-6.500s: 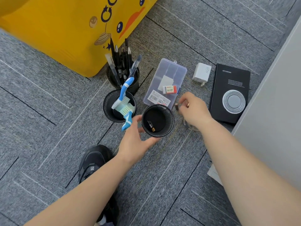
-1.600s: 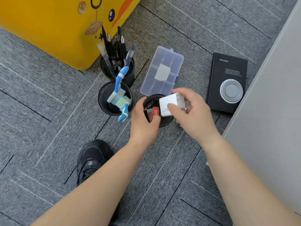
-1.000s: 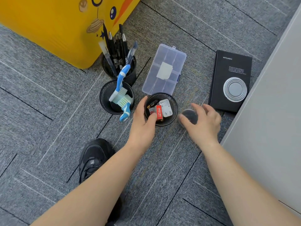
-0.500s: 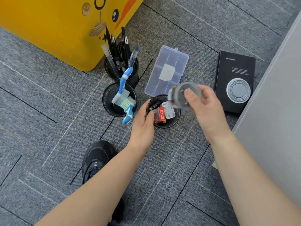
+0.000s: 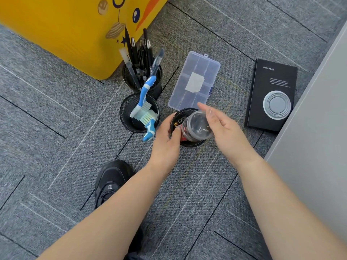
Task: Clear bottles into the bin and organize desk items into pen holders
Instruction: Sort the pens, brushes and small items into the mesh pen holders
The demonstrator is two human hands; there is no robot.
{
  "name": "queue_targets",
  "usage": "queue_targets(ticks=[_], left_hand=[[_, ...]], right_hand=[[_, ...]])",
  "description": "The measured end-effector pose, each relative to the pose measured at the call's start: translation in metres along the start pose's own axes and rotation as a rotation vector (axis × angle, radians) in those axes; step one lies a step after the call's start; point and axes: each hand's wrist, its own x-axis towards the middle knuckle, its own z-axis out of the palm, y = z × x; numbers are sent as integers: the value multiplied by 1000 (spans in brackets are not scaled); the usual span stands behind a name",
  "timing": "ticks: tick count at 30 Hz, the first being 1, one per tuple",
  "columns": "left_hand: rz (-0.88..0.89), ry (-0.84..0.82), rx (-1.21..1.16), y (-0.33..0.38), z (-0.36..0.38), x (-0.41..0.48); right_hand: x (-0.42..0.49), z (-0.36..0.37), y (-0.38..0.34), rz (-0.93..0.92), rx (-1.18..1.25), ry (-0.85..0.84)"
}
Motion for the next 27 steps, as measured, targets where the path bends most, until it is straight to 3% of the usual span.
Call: queue_targets(ticks=[2, 5, 7, 11, 17, 19, 22, 24, 27], left_hand=[[-30, 18, -5, -2, 1, 0], [-77, 12, -25, -3, -1, 1], [-98, 5, -38, -4, -1, 4], [-95, 23, -57, -4, 1, 9], [-92, 36, -22, -9, 2, 11], [-94, 25, -18, -8, 0, 10], [-125, -8, -39, -10, -3, 11], [-135, -20, -46, -10, -4, 10], [-122, -14, -29, -6, -3, 10]], right_hand=[[2, -1, 0, 19, 74, 53], [22, -7, 3, 130, 167, 366], [45, -14, 11, 255, 122, 455], [81, -16, 20, 505, 136, 298], [106, -8, 14, 536, 180, 192], [109, -5, 13, 503, 88, 244], [114, -13, 9, 229, -387, 355], [122, -20, 4, 59, -648, 293], [139, -25, -5, 58, -717, 93]])
